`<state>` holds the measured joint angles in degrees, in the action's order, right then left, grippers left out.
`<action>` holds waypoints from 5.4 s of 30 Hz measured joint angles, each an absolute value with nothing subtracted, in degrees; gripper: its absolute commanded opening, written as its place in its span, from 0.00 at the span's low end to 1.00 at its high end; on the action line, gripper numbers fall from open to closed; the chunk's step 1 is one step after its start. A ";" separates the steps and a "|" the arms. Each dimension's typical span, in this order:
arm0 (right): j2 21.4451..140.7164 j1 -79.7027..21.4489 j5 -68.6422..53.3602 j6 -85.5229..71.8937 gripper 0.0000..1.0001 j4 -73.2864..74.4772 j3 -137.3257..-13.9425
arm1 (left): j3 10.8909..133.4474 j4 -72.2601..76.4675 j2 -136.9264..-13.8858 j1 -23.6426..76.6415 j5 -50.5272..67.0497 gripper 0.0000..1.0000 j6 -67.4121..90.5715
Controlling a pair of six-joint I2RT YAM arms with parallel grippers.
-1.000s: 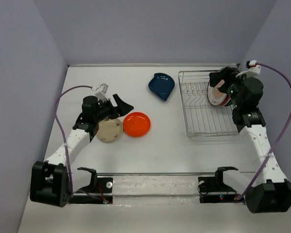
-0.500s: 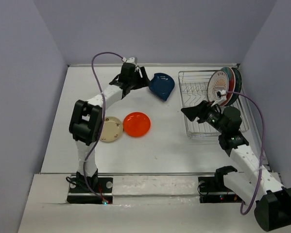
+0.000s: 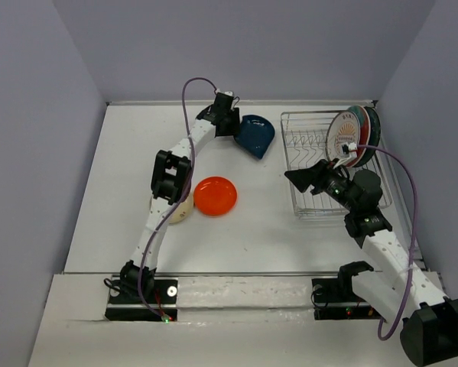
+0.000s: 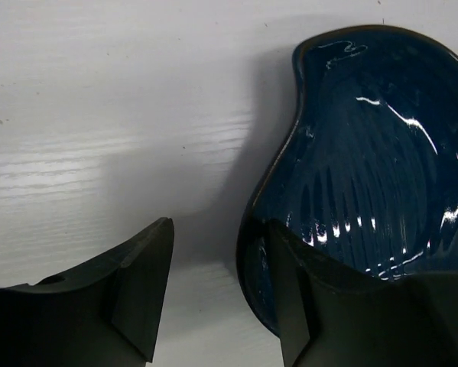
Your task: Load the plates into the dish rack
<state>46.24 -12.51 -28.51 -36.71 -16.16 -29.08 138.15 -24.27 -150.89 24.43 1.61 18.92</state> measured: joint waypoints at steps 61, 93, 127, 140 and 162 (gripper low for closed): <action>77.82 -35.11 -21.45 -37.30 0.07 -12.23 -48.18 | 29.91 18.68 -53.01 20.25 23.79 0.43 37.26; 90.83 -6.24 25.43 5.54 0.07 19.84 -83.53 | 34.46 -4.58 -26.06 20.58 21.02 0.99 19.31; 98.91 -3.73 24.80 0.91 0.27 21.10 -79.40 | 34.37 -5.21 -26.20 23.16 20.03 0.99 19.33; 94.48 -6.39 24.01 -2.63 0.80 18.76 -78.78 | 34.37 -6.68 -29.95 23.16 17.56 0.99 19.35; 95.77 -35.77 -10.92 -25.43 0.60 -1.89 -60.31 | 34.37 -9.74 -32.99 23.16 7.38 0.99 19.86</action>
